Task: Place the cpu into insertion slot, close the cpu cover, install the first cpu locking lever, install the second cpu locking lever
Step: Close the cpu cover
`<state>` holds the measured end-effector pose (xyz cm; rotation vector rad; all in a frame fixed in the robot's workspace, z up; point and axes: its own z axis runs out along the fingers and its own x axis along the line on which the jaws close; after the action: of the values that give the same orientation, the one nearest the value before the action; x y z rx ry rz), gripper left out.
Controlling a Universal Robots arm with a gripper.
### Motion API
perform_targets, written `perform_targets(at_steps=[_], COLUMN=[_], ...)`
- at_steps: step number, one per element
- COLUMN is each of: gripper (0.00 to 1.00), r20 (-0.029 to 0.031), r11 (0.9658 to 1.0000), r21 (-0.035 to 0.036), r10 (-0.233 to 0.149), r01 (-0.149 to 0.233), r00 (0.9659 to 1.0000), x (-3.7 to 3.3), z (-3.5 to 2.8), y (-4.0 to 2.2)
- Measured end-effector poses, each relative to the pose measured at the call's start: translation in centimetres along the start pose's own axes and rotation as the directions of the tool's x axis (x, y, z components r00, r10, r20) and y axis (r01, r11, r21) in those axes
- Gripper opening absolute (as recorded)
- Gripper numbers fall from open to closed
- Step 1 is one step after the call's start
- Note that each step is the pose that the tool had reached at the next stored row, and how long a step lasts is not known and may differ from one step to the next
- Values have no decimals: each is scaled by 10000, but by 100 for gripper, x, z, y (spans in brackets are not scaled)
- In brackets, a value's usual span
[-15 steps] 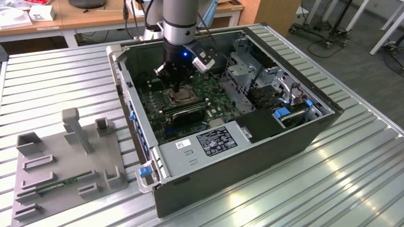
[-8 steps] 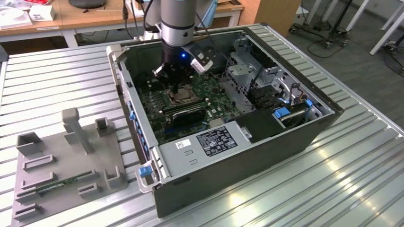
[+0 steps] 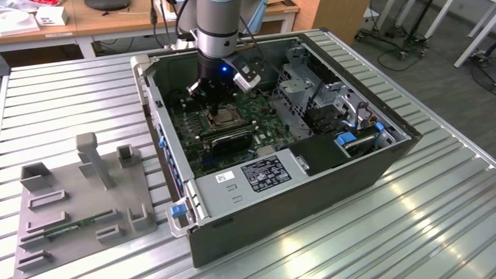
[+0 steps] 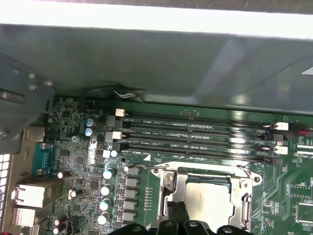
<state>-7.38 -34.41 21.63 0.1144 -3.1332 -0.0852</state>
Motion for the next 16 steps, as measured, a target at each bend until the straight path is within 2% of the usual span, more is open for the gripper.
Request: perform_targets(at_steps=[9, 16], gripper=[11, 11], r20=[1, 0], r11=[10000, 10000], r21=[-1, 1], r10=[-1, -2], r01=[1, 2], r00=[10000, 10000], x=[21, 33], z=[12, 79], y=[-5, -8])
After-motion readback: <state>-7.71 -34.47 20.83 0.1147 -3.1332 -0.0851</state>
